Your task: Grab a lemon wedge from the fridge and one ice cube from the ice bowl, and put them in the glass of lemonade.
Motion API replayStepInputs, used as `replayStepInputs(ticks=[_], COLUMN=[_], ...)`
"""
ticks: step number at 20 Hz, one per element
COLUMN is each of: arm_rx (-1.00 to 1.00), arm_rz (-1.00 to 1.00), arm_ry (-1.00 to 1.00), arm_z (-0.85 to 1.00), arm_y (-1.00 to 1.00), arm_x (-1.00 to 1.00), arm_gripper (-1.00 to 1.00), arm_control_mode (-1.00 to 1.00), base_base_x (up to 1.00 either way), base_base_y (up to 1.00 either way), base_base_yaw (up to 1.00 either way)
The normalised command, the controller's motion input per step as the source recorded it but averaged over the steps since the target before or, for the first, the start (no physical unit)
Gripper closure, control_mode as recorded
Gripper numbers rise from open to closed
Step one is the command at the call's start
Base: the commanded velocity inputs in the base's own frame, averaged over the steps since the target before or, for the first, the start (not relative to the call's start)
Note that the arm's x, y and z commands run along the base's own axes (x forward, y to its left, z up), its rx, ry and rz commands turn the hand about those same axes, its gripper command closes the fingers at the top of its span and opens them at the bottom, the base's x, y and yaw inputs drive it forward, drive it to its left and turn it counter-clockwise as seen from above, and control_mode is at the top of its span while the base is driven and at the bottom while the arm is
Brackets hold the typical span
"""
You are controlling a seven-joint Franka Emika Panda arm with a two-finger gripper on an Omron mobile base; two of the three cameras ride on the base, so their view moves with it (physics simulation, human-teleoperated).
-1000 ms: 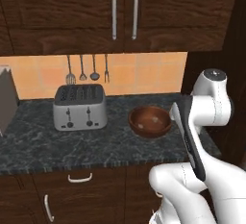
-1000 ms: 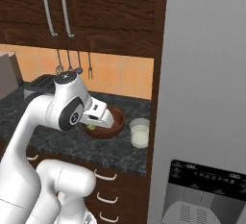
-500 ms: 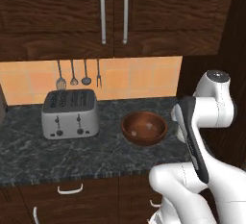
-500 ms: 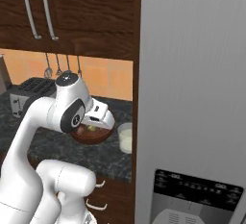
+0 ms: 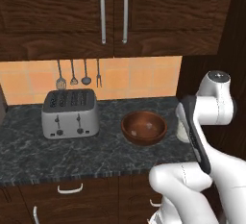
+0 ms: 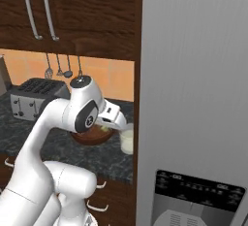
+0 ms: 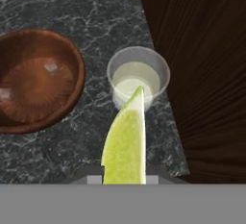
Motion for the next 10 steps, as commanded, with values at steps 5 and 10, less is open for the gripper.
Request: replayStepInputs(ticks=[5, 10], arm_rx=[0.00, 0.00], arm_rz=[-0.02, 0.00], arm_ry=[0.02, 0.11], arm_z=[-0.22, -0.50], arm_y=[-0.42, -0.23], arm_x=[0.59, 0.29], arm_gripper=[1.00, 1.00], arm_control_mode=[-1.00, -1.00], base_base_x=[0.00, 0.00], base_base_y=[0.00, 0.00], base_base_yaw=[0.00, 0.00])
